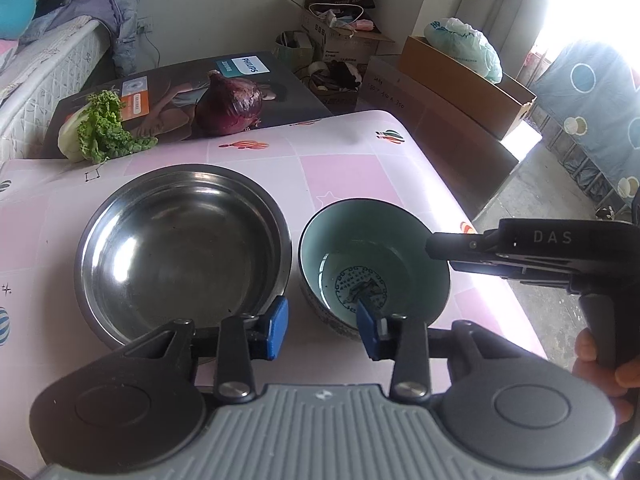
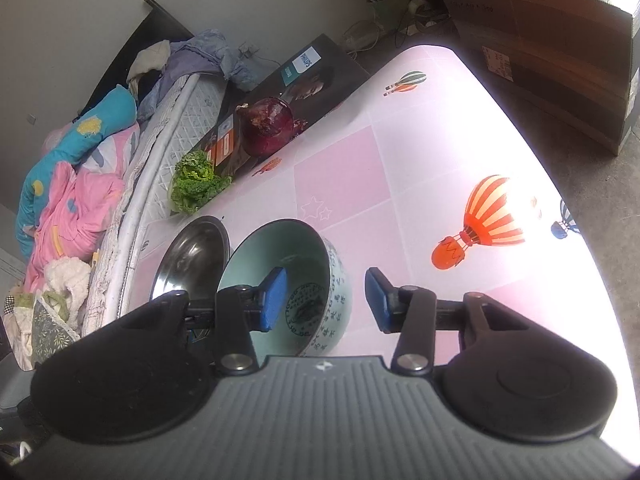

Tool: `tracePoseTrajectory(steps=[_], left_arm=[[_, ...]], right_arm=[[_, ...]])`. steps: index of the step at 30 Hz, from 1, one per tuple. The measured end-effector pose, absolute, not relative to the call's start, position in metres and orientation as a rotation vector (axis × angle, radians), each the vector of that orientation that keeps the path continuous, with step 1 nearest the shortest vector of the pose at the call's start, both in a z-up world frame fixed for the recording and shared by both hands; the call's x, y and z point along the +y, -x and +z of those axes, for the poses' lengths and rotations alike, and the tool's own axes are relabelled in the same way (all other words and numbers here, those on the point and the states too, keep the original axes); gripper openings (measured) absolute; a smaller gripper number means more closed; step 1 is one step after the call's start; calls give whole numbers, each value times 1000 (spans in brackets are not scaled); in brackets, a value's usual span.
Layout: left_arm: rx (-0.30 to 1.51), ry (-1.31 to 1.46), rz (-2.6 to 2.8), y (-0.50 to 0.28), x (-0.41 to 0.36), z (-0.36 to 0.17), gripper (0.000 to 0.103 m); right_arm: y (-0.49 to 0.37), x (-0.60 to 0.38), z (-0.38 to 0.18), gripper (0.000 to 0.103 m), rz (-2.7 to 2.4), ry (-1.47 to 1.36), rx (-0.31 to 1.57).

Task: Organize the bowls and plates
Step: 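Close the right gripper on the rim of the teal ceramic bowl, then lift the teal bowl with the right gripper and carry it over the steel bowl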

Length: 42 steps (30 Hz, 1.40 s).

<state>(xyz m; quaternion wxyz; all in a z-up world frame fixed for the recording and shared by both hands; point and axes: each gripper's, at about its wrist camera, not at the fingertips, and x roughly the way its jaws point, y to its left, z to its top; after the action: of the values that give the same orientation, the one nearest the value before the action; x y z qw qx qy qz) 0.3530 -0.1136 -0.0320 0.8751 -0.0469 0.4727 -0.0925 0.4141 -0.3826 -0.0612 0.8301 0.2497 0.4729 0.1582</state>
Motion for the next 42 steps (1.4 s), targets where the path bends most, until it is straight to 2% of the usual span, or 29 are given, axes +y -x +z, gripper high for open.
tracePoseTrajectory(steps=[8, 10, 13, 35, 42], left_arm=[[1020, 125, -141, -364, -116, -41, 31], [1028, 139, -132, -367, -118, -44, 30], [1040, 176, -140, -368, -120, -49, 24], [1078, 216, -154, -345, -134, -49, 25], [1116, 220, -160, -357, -137, -60, 25]], right_arm=[[-443, -375, -86, 15, 375, -555, 1060], [-445, -376, -89, 15, 389, -560, 1057], [-446, -375, -90, 15, 408, -550, 1059], [-406, -401, -82, 15, 395, -514, 1121], [-403, -409, -85, 18, 372, -578, 1139]])
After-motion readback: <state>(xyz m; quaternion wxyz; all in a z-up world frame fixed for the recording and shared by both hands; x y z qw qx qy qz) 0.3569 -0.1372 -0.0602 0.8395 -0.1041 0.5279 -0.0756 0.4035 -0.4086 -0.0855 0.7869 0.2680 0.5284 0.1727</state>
